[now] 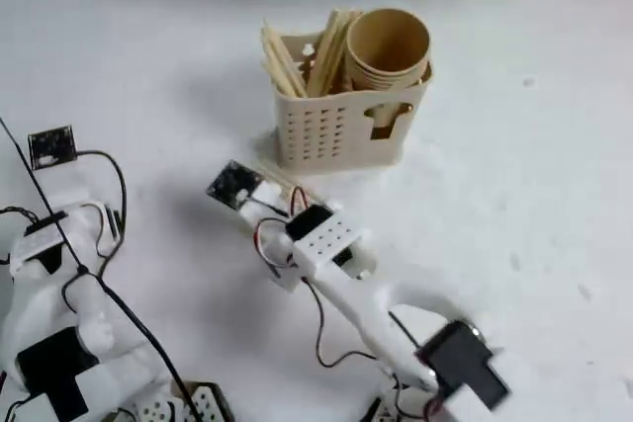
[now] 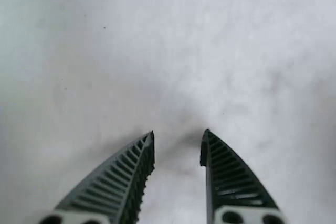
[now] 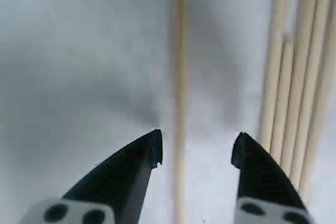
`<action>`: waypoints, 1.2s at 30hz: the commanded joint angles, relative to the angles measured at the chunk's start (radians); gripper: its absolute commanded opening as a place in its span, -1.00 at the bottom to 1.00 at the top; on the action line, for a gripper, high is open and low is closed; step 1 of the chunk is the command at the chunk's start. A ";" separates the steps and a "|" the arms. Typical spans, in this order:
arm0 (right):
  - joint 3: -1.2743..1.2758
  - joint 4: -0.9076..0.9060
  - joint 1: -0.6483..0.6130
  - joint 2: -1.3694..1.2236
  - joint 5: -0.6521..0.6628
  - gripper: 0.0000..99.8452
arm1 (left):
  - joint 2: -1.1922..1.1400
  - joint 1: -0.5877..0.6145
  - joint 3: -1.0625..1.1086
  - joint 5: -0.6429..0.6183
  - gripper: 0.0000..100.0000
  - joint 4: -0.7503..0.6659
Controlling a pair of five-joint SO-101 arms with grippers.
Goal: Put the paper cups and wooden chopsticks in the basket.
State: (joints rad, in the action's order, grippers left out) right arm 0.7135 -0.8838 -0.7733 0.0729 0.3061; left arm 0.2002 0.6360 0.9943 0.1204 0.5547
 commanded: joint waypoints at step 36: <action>-0.382 -0.200 0.139 0.779 0.005 -0.97 | 0.007 0.012 -0.002 -0.011 -0.69 -0.011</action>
State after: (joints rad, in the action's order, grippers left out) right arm 0.5401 -1.0664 -0.6736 0.7879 0.3061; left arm 0.2002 0.6360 0.9943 0.1204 0.5547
